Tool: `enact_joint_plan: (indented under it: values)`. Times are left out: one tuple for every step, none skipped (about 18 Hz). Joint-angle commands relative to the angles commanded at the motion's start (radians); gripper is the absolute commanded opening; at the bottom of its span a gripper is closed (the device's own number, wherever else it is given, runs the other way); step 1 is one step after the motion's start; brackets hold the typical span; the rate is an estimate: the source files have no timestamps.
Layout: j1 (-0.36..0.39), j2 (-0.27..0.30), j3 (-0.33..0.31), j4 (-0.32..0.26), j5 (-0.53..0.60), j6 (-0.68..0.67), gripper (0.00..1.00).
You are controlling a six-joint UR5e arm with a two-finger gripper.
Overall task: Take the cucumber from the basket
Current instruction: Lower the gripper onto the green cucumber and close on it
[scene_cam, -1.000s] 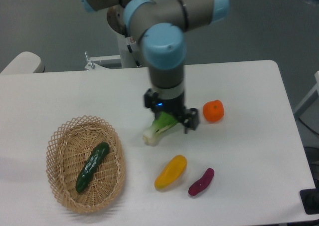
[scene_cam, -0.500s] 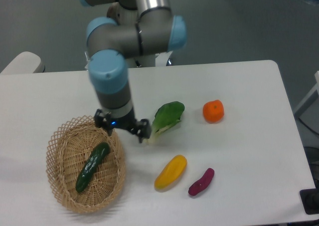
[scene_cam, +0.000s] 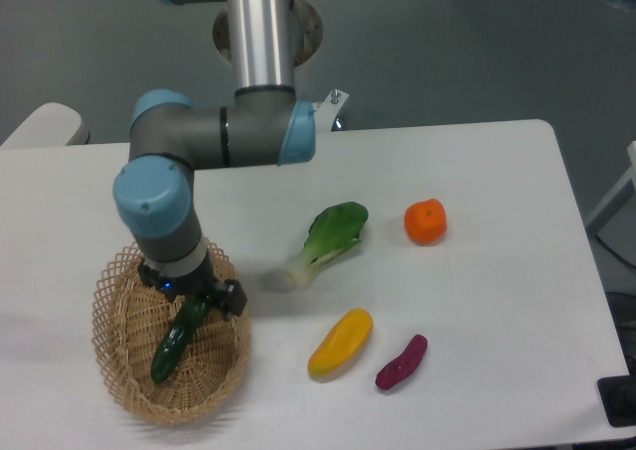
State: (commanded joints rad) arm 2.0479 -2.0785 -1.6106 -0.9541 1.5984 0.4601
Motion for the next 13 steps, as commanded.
enact_joint_plan:
  values:
    - [-0.008, -0.006, -0.002, 0.0, 0.0, 0.0, 1.0]
    - [-0.012, -0.014, -0.002, 0.002, 0.0, -0.001, 1.0]
    - [-0.014, -0.018, -0.002, 0.005, 0.002, -0.001, 1.0]
    - [-0.015, -0.025, -0.003, 0.011, 0.0, -0.003, 1.0]
    - [-0.021, -0.032, -0.006, 0.015, 0.002, -0.003, 1.0]
    - [-0.026, -0.035, -0.009, 0.021, 0.002, -0.003, 1.0]
    - [-0.026, -0.043, -0.012, 0.032, 0.002, -0.003, 1.0]
    - [-0.029, -0.046, -0.011, 0.038, 0.002, -0.003, 1.0]
    - [-0.029, -0.046, -0.011, 0.04, 0.002, -0.001, 1.0]
    - [-0.029, -0.046, -0.012, 0.041, 0.003, -0.001, 1.0]
    - [-0.029, -0.046, -0.011, 0.041, 0.003, -0.001, 0.95]
    - [-0.029, -0.045, -0.009, 0.041, 0.002, 0.0, 0.74]
    - [-0.029, -0.043, -0.008, 0.041, 0.0, 0.006, 0.52]
